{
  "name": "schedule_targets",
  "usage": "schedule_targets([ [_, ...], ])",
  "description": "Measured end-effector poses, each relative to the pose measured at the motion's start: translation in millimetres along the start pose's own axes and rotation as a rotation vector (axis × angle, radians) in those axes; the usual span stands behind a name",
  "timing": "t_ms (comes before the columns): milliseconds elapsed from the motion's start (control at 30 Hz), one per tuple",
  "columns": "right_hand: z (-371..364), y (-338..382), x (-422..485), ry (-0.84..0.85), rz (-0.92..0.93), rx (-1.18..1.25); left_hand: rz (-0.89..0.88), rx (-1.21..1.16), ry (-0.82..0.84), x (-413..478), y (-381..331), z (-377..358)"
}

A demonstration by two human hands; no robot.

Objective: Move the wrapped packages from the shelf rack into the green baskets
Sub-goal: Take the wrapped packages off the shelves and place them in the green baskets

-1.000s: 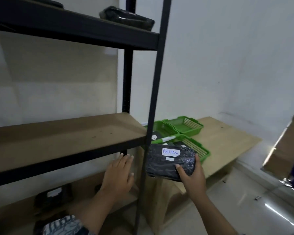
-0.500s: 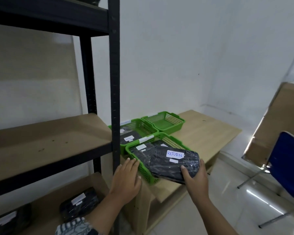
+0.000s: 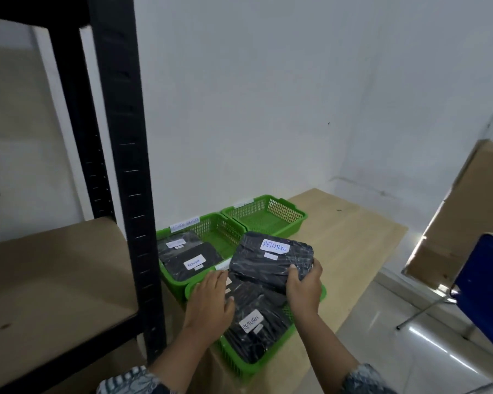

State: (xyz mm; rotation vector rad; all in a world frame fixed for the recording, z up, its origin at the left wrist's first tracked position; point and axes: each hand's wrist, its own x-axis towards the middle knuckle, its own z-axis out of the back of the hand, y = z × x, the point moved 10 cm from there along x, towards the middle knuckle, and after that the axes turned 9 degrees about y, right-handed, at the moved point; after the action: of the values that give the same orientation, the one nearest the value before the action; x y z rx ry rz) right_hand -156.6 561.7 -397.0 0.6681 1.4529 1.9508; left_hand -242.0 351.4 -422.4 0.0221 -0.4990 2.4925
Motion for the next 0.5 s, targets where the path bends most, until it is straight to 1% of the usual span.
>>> schedule_targets([
  [233, -57, -16, 68, 0.065, -0.103, 0.061, 0.12, 0.026, 0.03, 41, 28, -20],
  [367, -93, -26, 107, 0.097, -0.176, 0.099, 0.246, 0.015, 0.02, 60, 52, -22],
  [500, -136, -38, 143, 0.159, -0.305, 0.164, 0.411, 0.041, 0.035, 71, 83, -28],
])
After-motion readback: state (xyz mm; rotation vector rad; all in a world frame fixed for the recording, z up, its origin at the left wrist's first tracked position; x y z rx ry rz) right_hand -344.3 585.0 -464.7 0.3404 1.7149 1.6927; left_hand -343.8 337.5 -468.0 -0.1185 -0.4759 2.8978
